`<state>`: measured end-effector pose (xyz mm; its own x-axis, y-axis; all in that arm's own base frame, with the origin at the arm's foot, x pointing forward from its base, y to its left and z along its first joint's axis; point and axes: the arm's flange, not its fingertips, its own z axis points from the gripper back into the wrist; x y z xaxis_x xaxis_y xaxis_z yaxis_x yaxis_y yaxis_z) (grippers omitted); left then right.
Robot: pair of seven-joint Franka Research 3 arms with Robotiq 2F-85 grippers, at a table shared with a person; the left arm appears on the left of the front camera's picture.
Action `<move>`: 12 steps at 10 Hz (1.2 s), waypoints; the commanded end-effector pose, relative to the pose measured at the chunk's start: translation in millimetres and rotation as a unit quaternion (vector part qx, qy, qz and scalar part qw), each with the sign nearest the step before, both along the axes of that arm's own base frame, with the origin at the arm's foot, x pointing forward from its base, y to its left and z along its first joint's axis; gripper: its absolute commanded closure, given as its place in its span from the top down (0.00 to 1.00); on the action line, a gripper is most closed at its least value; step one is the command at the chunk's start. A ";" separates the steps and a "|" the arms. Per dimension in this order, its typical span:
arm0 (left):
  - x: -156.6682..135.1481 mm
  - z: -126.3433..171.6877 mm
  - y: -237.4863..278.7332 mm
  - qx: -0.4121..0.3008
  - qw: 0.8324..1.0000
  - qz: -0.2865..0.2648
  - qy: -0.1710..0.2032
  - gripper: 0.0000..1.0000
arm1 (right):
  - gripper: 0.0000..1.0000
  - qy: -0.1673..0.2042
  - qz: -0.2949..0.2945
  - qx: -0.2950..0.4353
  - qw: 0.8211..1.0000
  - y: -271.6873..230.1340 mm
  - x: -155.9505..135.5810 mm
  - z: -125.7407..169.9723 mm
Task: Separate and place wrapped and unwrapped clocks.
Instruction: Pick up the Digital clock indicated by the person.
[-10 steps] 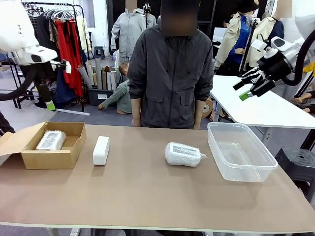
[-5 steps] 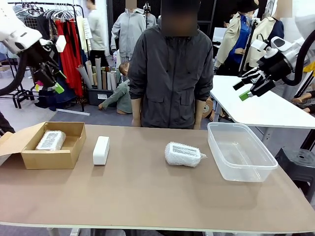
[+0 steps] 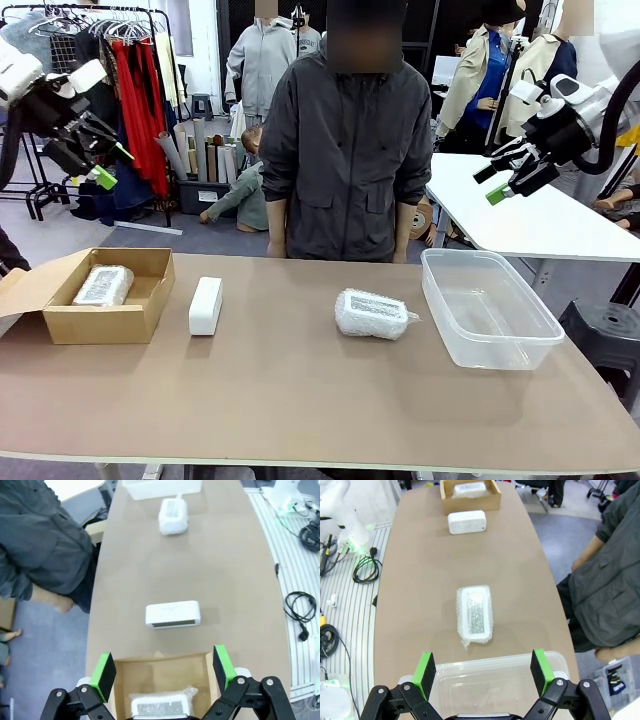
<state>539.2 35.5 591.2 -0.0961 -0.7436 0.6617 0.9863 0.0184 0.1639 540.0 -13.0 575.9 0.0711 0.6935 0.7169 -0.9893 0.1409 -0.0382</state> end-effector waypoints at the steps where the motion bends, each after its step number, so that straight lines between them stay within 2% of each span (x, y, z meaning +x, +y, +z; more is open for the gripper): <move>1: 13.1 2.5 13.3 -0.021 1.000 -0.012 0.016 1.00 | 1.00 -0.001 0.002 0.000 1.000 1.5 -0.1 1.1; 4: 16.5 5.4 19.7 -0.048 0.999 -0.019 -0.001 1.00 | 1.00 -0.001 0.002 0.000 1.000 1.5 -0.1 1.1; 8: 22.3 0.3 21.9 -0.071 0.997 0.002 0.035 1.00 | 1.00 -0.001 0.002 0.000 1.000 1.5 -0.1 1.1; 9: 25.0 -1.7 23.8 -0.064 0.995 0.048 0.061 1.00 | 1.00 -0.001 0.002 0.000 1.000 1.5 -0.1 1.1; 10: 20.3 -3.7 22.0 -0.057 0.998 -0.006 0.025 1.00 | 1.00 -0.001 0.002 0.000 1.000 1.5 -0.1 1.1; 12: 20.3 -3.7 22.0 -0.057 0.998 -0.006 0.025 1.00 | 1.00 -0.001 0.002 0.000 1.000 1.5 -0.1 1.1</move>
